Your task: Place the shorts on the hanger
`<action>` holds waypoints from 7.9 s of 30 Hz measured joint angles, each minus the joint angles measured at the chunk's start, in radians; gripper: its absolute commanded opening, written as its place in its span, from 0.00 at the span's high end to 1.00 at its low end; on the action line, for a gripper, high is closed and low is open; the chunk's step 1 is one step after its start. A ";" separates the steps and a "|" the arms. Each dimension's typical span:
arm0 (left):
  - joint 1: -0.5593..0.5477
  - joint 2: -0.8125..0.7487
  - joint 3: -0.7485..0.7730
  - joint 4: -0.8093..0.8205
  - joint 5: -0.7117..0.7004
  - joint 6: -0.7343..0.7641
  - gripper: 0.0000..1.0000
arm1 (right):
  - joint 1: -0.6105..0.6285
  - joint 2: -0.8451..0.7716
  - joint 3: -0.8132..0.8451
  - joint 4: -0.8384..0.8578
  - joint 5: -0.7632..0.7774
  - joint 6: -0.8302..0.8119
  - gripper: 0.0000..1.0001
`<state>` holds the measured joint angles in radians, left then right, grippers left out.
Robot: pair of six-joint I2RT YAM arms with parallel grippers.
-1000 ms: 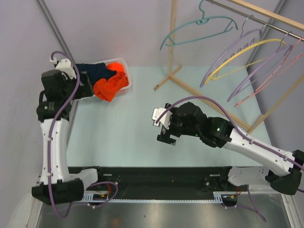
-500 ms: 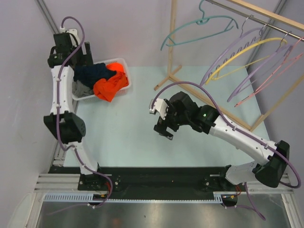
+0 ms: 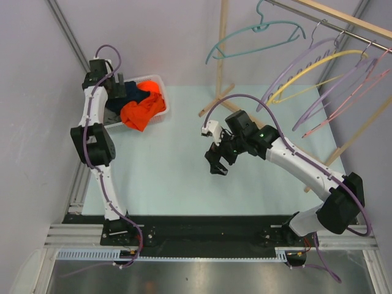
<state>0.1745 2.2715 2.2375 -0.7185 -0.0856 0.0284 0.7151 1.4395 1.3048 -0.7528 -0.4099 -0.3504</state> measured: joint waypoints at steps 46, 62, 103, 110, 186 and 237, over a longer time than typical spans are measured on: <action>-0.457 -0.896 -0.578 -0.008 0.517 -0.143 0.99 | 0.089 -0.199 0.103 -0.042 0.093 -0.043 0.00; -0.183 -1.048 -1.309 0.113 0.748 -0.158 0.15 | 0.237 -0.214 -0.188 0.189 0.224 -0.249 0.04; -0.161 -1.280 -1.439 0.088 0.690 0.351 0.17 | 0.059 0.307 -0.080 0.696 0.166 -0.020 0.22; -0.161 -1.240 -1.457 0.156 0.691 0.335 0.19 | 0.137 0.413 -0.027 0.708 0.232 -0.046 0.20; -0.370 -1.276 -1.337 0.198 0.954 0.573 0.23 | 0.077 0.323 0.246 0.237 -0.299 -0.143 1.00; -0.318 -1.036 -1.324 0.395 0.475 -0.143 1.00 | 0.267 0.169 -0.073 0.500 -0.027 0.197 0.18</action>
<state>-0.1436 1.2354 0.9138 -0.3233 0.3897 -0.1146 0.9821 1.6089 1.2316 -0.2523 -0.4370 -0.1535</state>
